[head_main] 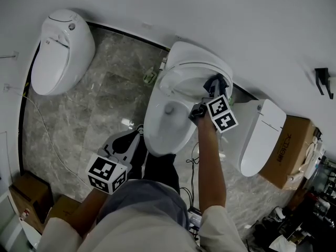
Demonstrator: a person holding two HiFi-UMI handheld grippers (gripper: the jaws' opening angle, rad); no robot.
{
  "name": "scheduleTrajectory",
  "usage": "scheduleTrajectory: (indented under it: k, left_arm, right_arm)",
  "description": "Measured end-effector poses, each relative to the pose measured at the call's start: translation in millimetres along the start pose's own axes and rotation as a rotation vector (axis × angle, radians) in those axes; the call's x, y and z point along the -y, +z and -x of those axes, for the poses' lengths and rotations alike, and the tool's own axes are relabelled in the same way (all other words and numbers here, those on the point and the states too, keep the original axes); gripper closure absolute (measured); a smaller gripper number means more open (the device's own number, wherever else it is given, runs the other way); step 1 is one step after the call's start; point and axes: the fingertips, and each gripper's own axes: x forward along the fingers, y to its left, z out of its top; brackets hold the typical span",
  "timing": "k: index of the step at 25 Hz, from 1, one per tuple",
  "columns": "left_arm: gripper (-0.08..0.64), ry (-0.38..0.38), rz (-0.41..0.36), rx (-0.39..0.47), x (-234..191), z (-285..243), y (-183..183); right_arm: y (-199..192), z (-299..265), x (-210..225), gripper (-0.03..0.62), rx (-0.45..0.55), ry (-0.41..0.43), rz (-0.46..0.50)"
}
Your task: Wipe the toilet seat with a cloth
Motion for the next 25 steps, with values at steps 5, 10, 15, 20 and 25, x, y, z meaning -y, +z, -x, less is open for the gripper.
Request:
scheduleTrajectory:
  k: [5,10,15,20,25]
  left_arm:
    - [0.551,0.025,0.011,0.011,-10,3,0]
    - [0.551,0.037,0.028,0.022,-16,10,-2]
    - [0.551,0.041,0.040,0.019,-20,12,-6]
    - [0.551,0.054,0.054,0.023,-24,20,-11]
    - [0.551,0.081,0.071,0.023,-36,29,-17]
  right_arm:
    - [-6,-3,-14,0.506,-0.010,0.036,0.022]
    - [-13,-4,-24,0.506,-0.023,0.058,0.053]
    - [-28,-10,-42,0.506,-0.064,0.099,0.096]
    - [-47,-14,-53,0.506,-0.097,0.117,0.114]
    - [-61,-19,-58,0.506,-0.111,0.116,0.114]
